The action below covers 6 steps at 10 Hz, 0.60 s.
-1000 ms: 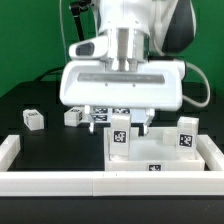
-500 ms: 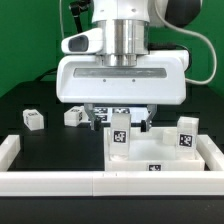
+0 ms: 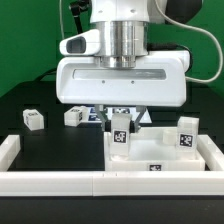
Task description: Assemble square table
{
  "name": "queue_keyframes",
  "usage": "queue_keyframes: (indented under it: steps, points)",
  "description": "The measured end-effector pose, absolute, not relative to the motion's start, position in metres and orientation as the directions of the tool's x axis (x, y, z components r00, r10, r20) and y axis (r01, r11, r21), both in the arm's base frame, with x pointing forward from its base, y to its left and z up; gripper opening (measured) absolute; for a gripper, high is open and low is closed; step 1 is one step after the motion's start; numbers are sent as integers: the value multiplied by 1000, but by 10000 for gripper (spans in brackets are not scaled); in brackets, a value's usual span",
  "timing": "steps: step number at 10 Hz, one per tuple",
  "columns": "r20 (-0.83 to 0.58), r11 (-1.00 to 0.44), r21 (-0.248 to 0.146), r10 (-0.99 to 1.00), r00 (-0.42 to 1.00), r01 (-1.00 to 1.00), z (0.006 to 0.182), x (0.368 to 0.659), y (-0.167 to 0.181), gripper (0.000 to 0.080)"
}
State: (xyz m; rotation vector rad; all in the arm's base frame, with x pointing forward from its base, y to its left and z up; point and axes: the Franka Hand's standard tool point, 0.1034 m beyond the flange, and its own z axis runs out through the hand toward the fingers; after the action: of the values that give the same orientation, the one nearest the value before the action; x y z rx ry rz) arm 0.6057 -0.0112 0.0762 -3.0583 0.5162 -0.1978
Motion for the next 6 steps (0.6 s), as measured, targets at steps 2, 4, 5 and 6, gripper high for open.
queue_keyframes:
  steps: [2,4,5,6]
  points:
    - [113,-908,-69,-419,901,-413,76,606,-10,289]
    - [57,-723,-84,-690,722,-685,74,613,-7,289]
    - [25,-611,-84,-791,611,-787,74,619,-5,289]
    - [-8,-487,-86,-872,490,-869,75,620,-1,289]
